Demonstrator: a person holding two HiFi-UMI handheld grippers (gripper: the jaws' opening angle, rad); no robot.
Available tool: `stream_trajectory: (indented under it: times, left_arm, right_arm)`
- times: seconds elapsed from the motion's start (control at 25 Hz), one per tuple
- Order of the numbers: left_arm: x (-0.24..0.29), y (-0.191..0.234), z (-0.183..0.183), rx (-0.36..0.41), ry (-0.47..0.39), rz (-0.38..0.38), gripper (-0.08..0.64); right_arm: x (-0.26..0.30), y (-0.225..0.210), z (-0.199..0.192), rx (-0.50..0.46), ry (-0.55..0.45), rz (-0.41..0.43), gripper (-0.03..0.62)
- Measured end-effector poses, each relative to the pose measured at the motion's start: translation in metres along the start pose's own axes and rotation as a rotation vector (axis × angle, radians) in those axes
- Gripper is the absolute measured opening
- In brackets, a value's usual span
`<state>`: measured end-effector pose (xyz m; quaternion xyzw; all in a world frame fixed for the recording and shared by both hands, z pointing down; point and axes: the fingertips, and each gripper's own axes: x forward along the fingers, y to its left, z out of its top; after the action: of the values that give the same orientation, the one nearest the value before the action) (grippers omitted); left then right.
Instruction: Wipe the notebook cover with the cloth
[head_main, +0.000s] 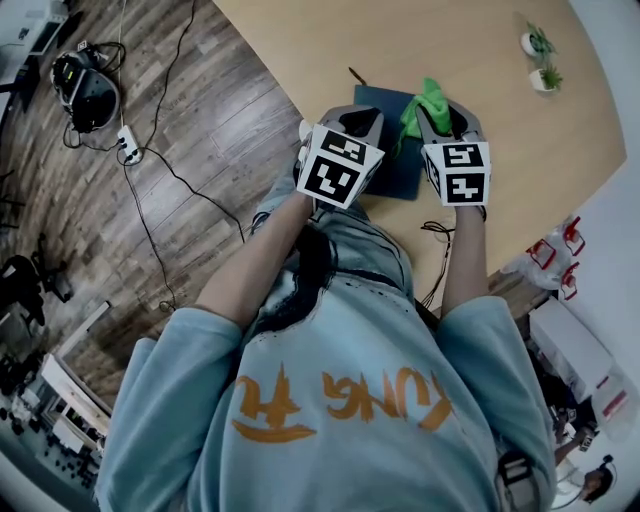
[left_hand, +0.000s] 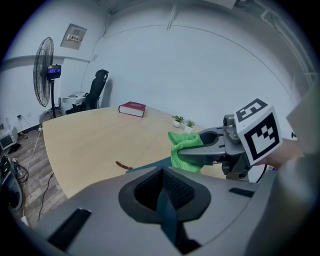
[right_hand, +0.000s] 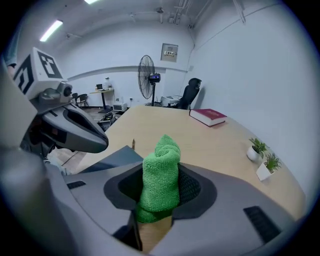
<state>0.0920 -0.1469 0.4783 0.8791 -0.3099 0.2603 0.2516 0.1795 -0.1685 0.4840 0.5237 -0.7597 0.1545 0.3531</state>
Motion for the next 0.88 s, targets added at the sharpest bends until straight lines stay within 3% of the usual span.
stream_trajectory:
  times: [0.4,0.88]
  left_arm:
    - [0.036,0.017,0.009,-0.031,0.042,0.018,0.018]
    - [0.044,0.014,0.008,-0.011,0.063,0.009,0.018]
  right_arm:
    - [0.044,-0.015,-0.004,-0.018,0.054,0.038,0.138]
    - [0.048,-0.014,-0.002,-0.085,-0.043,-0.009,0.135]
